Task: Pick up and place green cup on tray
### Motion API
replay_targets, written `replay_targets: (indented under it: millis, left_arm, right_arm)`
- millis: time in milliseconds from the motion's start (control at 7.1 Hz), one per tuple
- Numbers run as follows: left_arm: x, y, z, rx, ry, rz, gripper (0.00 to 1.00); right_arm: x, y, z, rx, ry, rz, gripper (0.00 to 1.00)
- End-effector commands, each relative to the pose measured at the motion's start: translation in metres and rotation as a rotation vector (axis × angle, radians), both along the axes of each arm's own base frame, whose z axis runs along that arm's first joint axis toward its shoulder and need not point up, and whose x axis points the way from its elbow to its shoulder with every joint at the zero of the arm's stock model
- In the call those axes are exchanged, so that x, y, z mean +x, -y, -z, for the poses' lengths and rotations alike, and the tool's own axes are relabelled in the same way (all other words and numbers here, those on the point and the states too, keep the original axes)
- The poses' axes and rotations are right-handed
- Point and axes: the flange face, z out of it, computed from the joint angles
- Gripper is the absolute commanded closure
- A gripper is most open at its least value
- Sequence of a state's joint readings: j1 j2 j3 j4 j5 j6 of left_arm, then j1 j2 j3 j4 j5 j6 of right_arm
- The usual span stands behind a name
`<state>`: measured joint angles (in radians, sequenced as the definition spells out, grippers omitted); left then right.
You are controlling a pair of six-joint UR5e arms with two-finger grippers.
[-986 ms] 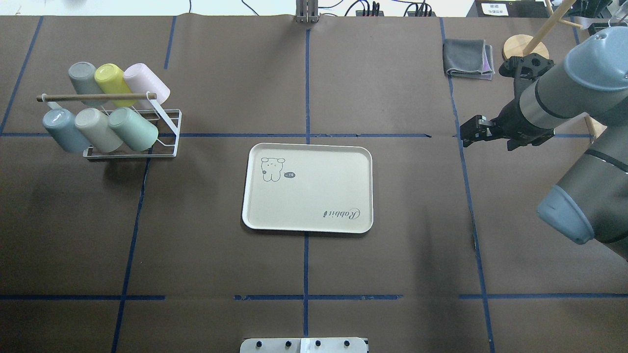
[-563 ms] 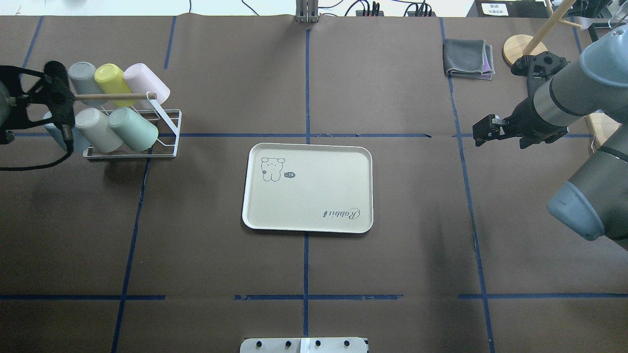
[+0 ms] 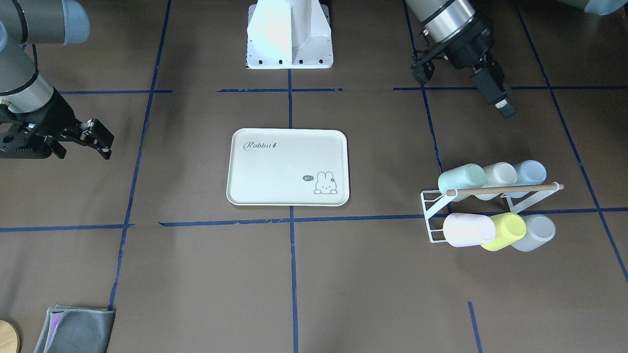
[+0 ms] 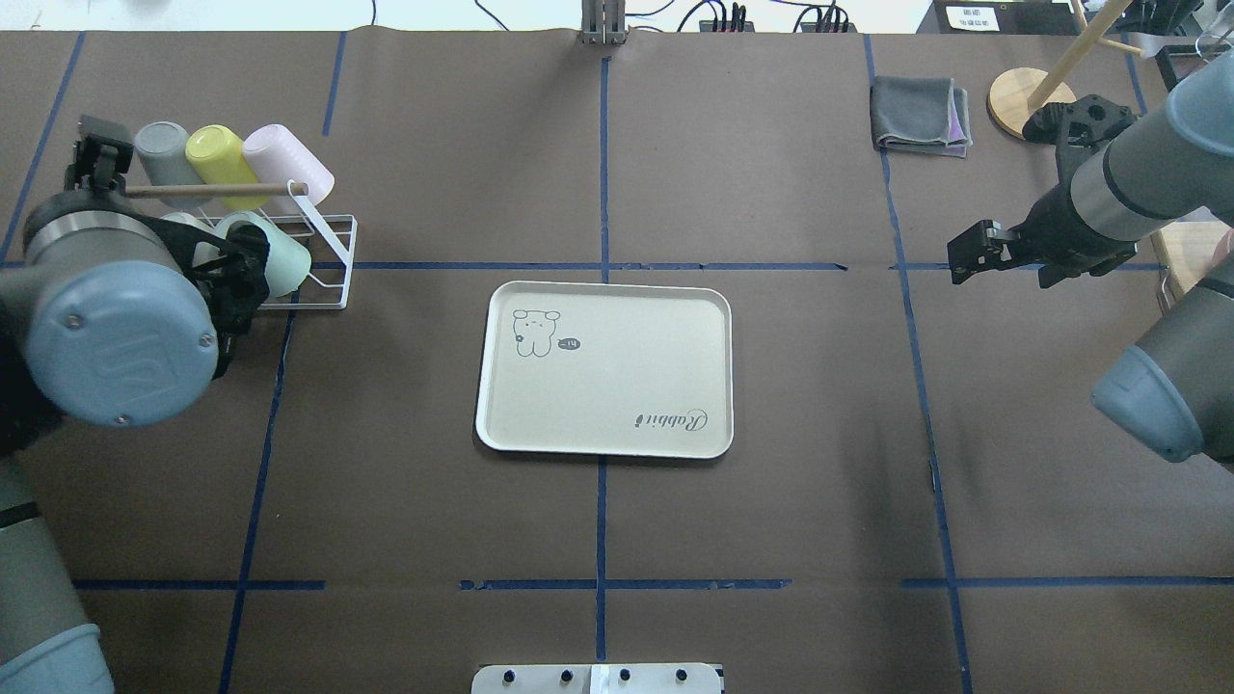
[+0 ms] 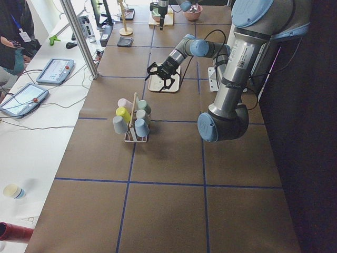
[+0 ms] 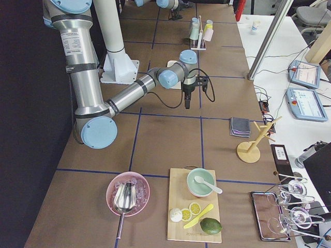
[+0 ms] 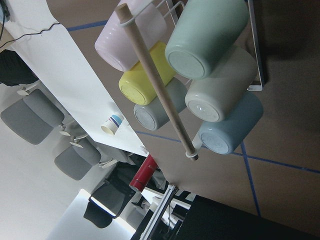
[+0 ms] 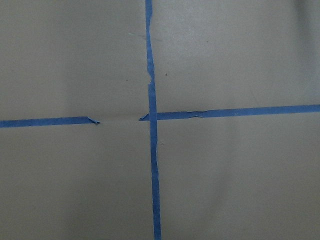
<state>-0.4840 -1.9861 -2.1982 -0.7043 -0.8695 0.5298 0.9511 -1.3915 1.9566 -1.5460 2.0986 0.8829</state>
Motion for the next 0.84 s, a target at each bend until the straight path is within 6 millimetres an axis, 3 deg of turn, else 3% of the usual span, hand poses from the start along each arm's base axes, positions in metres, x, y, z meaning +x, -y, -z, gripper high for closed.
replay_targets:
  millis: [0,282,704]
  left_arm:
    - [0.065,-0.003,-0.038,-0.003,0.162,-0.071,0.0]
    - [0.106,-0.012,-0.052,0.005,0.232,-0.122,0.0]
    - [0.135,-0.017,-0.072,0.008,0.321,-0.178,0.01]
  right_arm:
    - [0.001,0.001,0.0,0.002,-0.001,-0.002,0.0]
    - [0.0,0.001,-0.004,-0.004,-0.003,-0.001,0.0]
    - [0.01,0.004,-0.009,0.017,-0.016,0.013,0.0]
